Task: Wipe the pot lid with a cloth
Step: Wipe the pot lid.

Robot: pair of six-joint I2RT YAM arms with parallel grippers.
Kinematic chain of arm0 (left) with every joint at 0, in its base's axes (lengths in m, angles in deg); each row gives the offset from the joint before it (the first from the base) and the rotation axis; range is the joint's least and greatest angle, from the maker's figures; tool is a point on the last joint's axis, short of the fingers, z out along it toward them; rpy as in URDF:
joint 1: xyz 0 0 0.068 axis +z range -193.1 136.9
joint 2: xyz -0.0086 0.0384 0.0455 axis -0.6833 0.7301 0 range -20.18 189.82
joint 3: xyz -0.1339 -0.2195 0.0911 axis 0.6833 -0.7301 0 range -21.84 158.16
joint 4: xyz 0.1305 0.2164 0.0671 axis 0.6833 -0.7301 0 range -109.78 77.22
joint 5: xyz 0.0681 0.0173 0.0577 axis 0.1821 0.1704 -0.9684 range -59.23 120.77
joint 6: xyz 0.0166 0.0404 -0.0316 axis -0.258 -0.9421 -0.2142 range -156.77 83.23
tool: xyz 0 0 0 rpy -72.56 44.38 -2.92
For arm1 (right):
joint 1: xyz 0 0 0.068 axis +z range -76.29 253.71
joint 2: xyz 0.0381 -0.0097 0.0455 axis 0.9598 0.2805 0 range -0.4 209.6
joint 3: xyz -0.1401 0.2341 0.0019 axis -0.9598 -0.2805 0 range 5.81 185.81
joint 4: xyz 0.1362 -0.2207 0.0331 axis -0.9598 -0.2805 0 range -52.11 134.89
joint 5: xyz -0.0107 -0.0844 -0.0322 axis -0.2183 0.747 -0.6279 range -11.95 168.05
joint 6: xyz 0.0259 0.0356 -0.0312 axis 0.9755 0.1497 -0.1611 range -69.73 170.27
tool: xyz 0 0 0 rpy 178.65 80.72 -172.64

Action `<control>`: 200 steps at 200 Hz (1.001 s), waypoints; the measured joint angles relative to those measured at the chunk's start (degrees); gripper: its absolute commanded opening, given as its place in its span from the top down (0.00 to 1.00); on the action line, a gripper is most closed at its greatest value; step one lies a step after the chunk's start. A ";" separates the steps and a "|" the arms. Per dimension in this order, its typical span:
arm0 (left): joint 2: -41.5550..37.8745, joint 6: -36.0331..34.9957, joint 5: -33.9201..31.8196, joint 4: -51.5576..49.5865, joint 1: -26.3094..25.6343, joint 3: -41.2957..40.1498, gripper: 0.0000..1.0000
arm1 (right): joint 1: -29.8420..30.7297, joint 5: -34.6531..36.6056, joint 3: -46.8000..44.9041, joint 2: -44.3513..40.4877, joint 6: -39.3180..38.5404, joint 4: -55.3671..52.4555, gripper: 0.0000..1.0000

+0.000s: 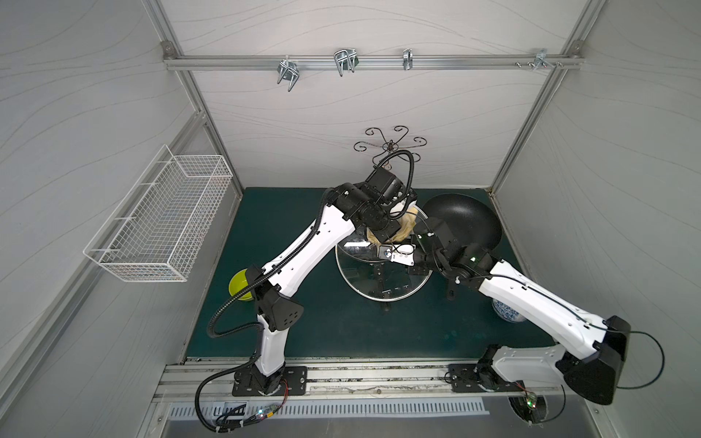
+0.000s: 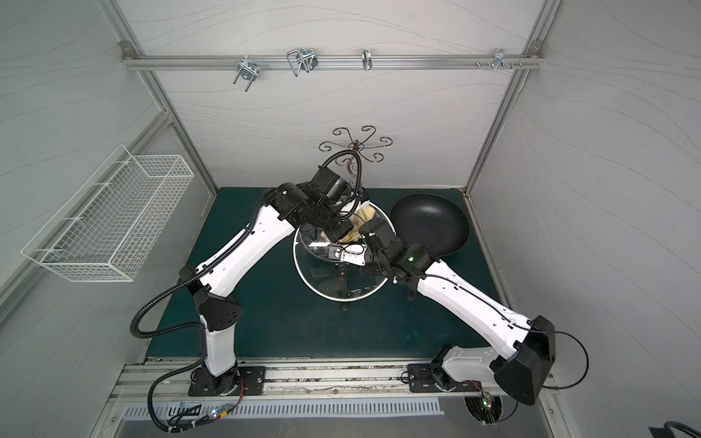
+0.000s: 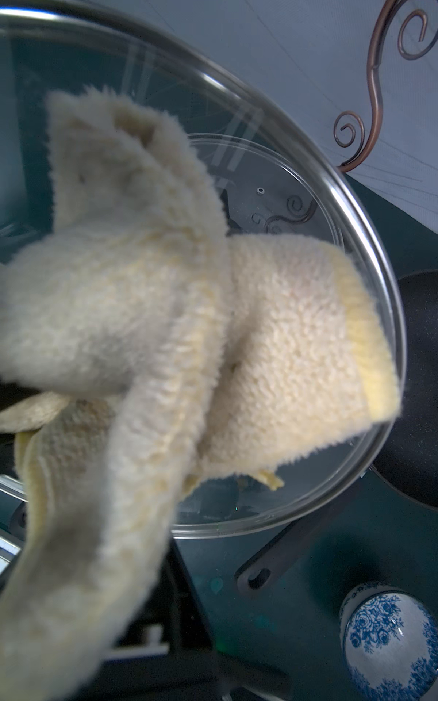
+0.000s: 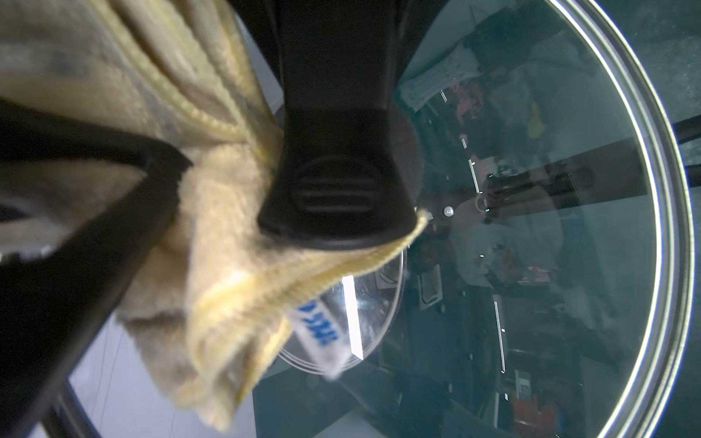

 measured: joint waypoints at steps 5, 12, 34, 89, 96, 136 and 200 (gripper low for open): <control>0.00 -0.15 -0.04 0.02 -0.02 0.00 1.00 | 0.09 -0.22 0.09 0.11 -0.04 0.04 1.00; 0.00 -0.28 -0.20 0.02 -0.04 0.00 1.00 | 0.15 -0.35 0.11 0.17 -0.07 0.17 1.00; 0.00 -0.07 -0.87 0.24 -0.04 0.00 1.00 | 0.15 -0.31 0.11 0.22 0.24 0.44 1.00; -1.53 3.04 -4.48 3.54 1.62 -2.08 1.00 | -2.08 -1.40 0.09 0.22 5.03 0.46 1.00; -2.08 3.56 -5.11 3.96 2.25 -2.69 1.00 | -2.51 -1.64 0.09 0.22 6.03 0.48 1.00; -5.68 5.73 -9.55 5.42 4.39 -6.47 1.00 | -5.35 -1.92 0.07 -0.07 12.07 1.18 1.00; -14.27 7.87 -12.68 10.45 3.45 -17.05 1.00 | -10.80 -3.06 5.35 -0.35 26.71 0.17 1.00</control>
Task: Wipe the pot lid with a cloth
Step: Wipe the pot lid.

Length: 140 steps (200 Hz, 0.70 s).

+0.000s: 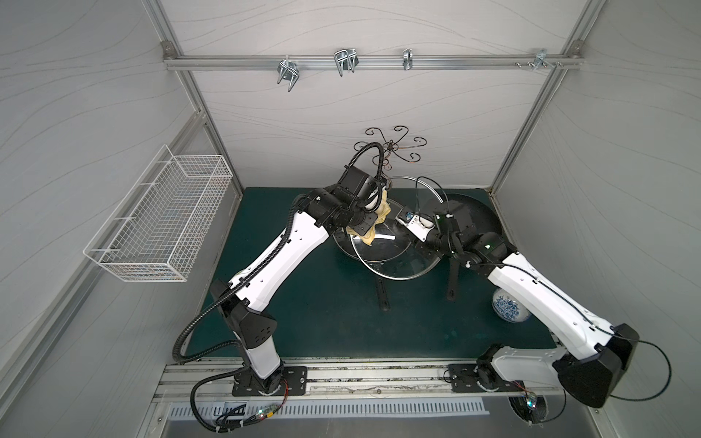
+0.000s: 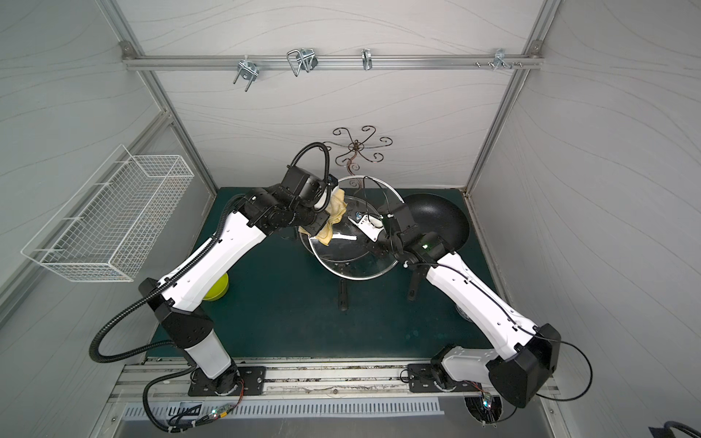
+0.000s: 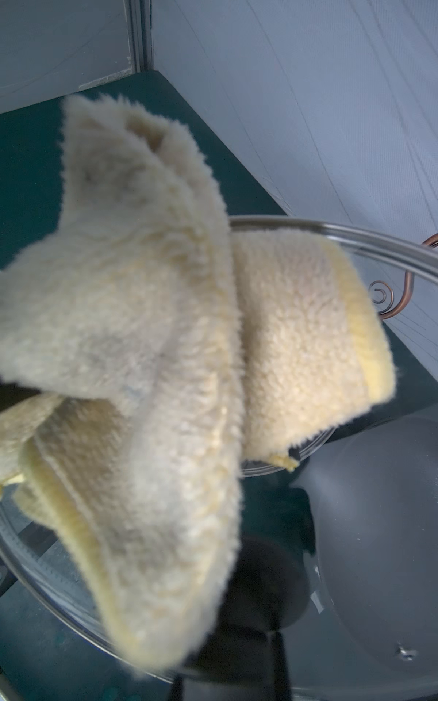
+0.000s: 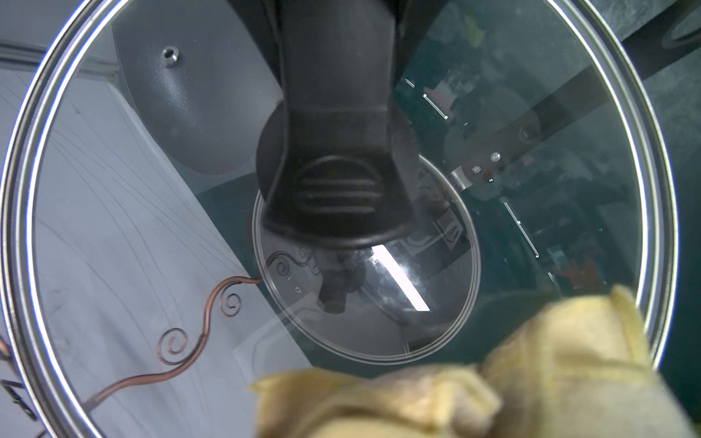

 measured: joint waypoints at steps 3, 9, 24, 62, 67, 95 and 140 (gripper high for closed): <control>-0.42 -0.04 -0.20 0.39 -0.20 -0.48 1.00 | -0.15 0.13 0.37 0.02 0.46 -0.13 1.00; -1.01 -0.24 -0.72 0.94 -0.79 -1.16 1.00 | -0.42 0.22 1.18 0.07 1.55 -0.57 1.00; -2.23 -0.33 -1.95 2.14 -2.64 -2.64 1.00 | -0.92 0.20 2.73 0.13 3.93 -1.18 1.00; -3.67 0.46 -3.48 4.17 -6.80 -6.43 1.00 | -1.95 -0.83 5.09 1.22 9.40 -1.64 1.00; -3.76 0.76 -3.58 4.52 -7.23 -7.02 1.00 | -2.10 -1.05 5.42 1.53 10.01 -1.73 1.00; -3.85 2.29 -3.74 5.44 -9.27 -8.79 1.00 | -3.02 -2.62 6.78 3.23 14.19 -1.79 1.00; -1.53 2.75 -4.31 7.30 -12.87 -8.35 1.00 | -4.07 -4.92 8.15 3.96 18.12 -1.44 1.00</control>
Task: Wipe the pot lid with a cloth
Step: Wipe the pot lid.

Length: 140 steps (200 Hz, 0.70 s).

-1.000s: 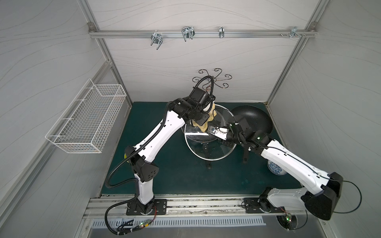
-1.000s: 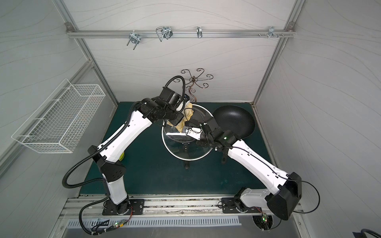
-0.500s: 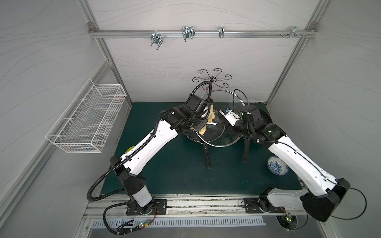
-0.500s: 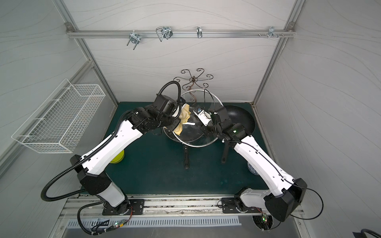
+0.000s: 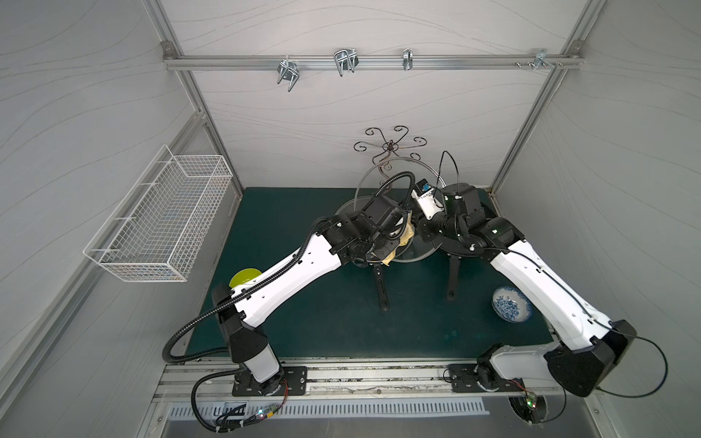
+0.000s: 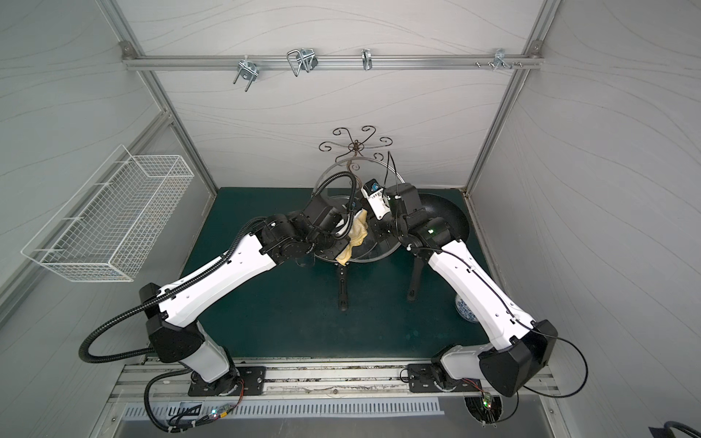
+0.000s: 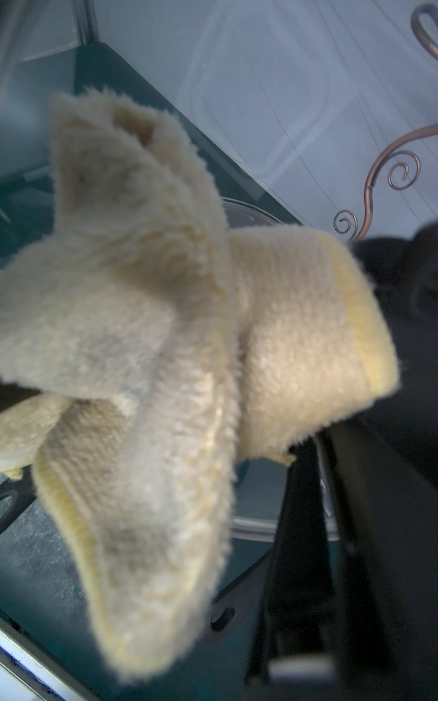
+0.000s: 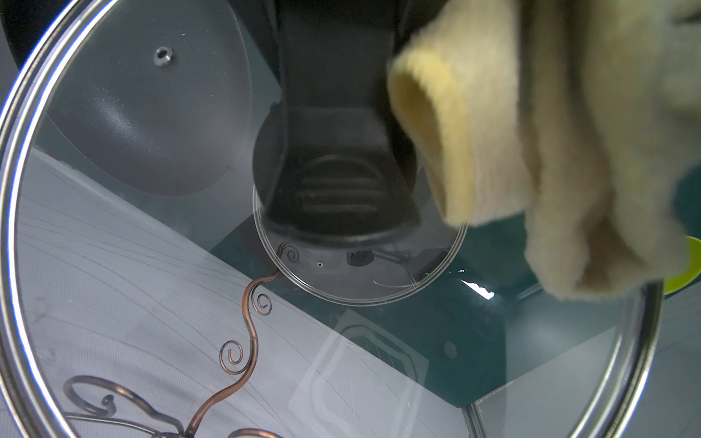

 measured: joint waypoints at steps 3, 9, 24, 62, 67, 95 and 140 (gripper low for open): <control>0.33 -0.02 0.00 0.02 -0.17 0.22 1.00 | -0.11 -0.07 0.04 0.02 0.20 0.02 1.00; 1.18 0.52 -0.09 0.20 -0.55 0.79 1.00 | -0.24 -0.17 0.09 0.02 0.57 -0.02 1.00; 2.58 0.90 -0.66 1.01 -0.98 2.23 1.00 | -0.98 -0.28 0.09 0.02 1.88 -0.26 1.00; 3.17 1.57 -1.09 1.40 -1.01 2.78 1.00 | -1.36 -0.52 0.02 0.00 2.99 0.22 1.00; 3.15 1.70 -1.25 1.42 -1.01 2.78 1.00 | -1.36 -0.61 -0.09 0.00 2.99 0.37 1.00; 2.19 2.01 -2.16 1.97 -1.01 1.16 1.00 | -1.40 -1.33 -0.74 -0.11 3.08 1.22 1.00; -1.92 2.71 -1.95 2.08 0.04 -3.37 1.00 | -1.46 -2.27 -3.76 -1.60 2.40 3.37 1.00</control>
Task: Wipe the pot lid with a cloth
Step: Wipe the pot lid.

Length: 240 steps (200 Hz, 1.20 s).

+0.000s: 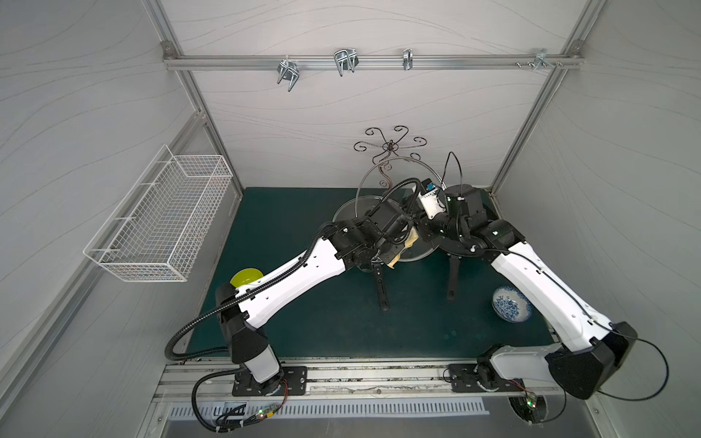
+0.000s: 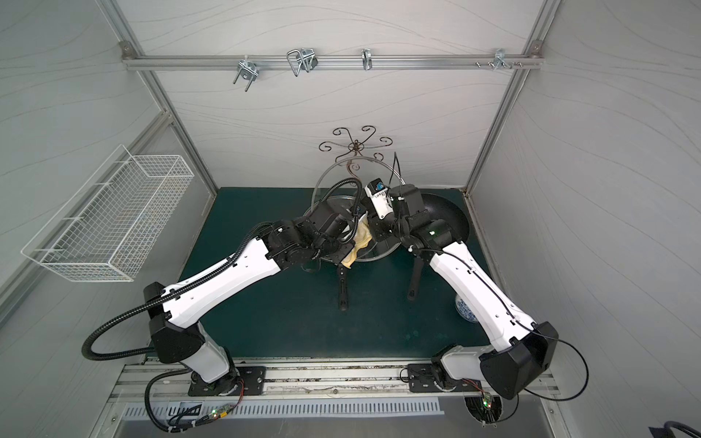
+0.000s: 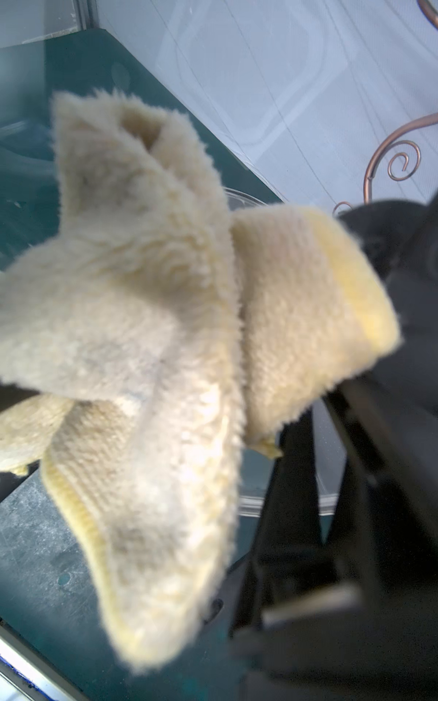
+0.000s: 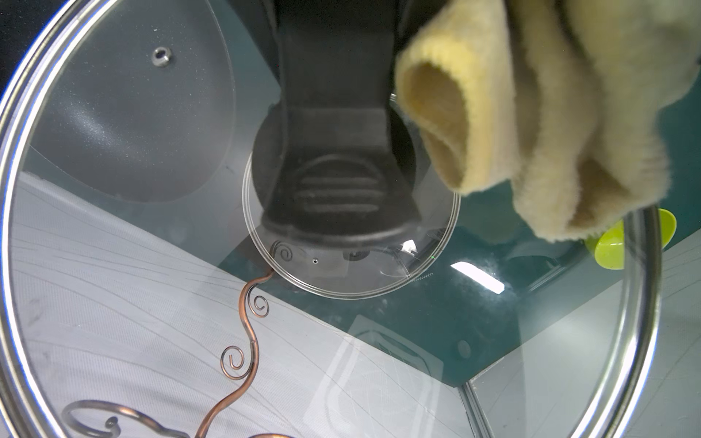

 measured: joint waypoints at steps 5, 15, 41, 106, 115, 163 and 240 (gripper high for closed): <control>-0.37 0.20 0.02 -0.11 0.22 -0.26 1.00 | 0.00 -0.04 -0.46 -0.33 -0.33 0.20 1.00; -1.14 0.63 0.24 -0.28 0.76 -0.79 1.00 | -0.07 -0.13 -1.20 -0.90 -1.16 0.39 1.00; -2.82 1.75 1.20 -0.55 2.64 -1.73 1.00 | -0.52 -0.57 -2.78 -2.34 -4.09 0.63 1.00; -3.98 2.01 3.96 -1.92 7.69 -1.51 1.00 | -0.50 -2.03 -8.48 -6.84 -15.63 -0.07 1.00; -3.45 1.77 4.00 -2.84 8.04 -0.46 1.00 | -0.31 -1.97 -8.68 -7.19 -17.51 -0.74 1.00; 0.50 0.39 4.79 -4.98 9.94 6.34 1.00 | 4.09 2.51 -8.76 -7.80 -28.72 -2.36 1.00; 8.72 -2.10 8.59 -8.02 12.11 19.78 1.00 | 12.57 8.76 -8.76 -7.41 -43.12 -5.38 1.00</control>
